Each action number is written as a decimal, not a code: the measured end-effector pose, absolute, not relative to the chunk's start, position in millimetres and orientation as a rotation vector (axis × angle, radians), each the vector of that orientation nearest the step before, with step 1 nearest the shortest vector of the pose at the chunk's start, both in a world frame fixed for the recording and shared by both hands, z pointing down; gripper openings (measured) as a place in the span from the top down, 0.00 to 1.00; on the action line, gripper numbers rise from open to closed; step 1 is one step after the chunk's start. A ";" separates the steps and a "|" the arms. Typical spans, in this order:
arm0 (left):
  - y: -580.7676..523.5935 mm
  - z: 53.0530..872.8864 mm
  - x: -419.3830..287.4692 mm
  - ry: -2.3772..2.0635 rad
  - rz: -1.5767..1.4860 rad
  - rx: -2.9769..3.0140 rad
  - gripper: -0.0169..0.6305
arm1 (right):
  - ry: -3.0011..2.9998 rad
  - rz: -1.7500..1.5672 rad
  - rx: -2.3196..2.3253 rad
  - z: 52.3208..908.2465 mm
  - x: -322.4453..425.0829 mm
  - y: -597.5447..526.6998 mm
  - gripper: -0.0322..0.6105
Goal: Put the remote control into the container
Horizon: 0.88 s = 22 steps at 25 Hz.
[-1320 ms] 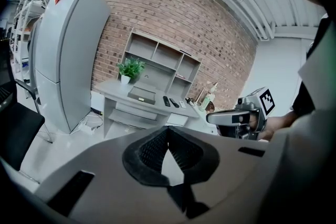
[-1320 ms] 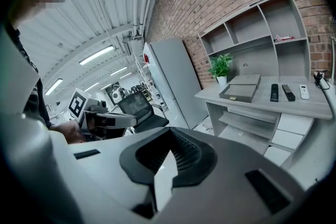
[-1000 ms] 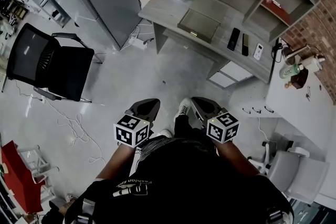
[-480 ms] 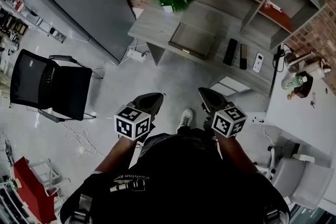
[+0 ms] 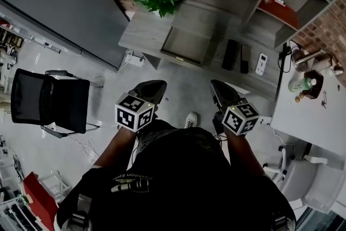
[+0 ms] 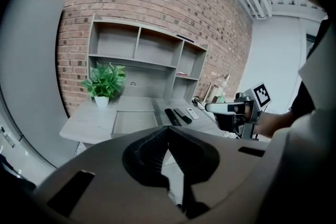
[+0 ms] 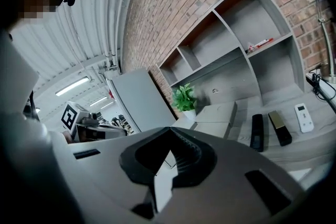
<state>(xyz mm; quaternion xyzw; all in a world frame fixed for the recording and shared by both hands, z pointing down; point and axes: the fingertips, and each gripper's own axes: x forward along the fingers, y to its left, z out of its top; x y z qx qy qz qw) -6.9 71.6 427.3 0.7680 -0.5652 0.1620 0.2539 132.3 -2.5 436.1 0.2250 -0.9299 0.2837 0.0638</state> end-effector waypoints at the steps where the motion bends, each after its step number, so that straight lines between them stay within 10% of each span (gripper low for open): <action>1: 66.9 428.3 -8.1 -1.529 0.440 2.085 0.96 | -2.800 0.869 0.696 438.5 134.7 -6.9 0.94; 22: -45.5 460.5 -98.0 -1.143 0.532 2.287 0.96 | -2.560 0.869 1.154 478.0 60.7 -65.8 0.94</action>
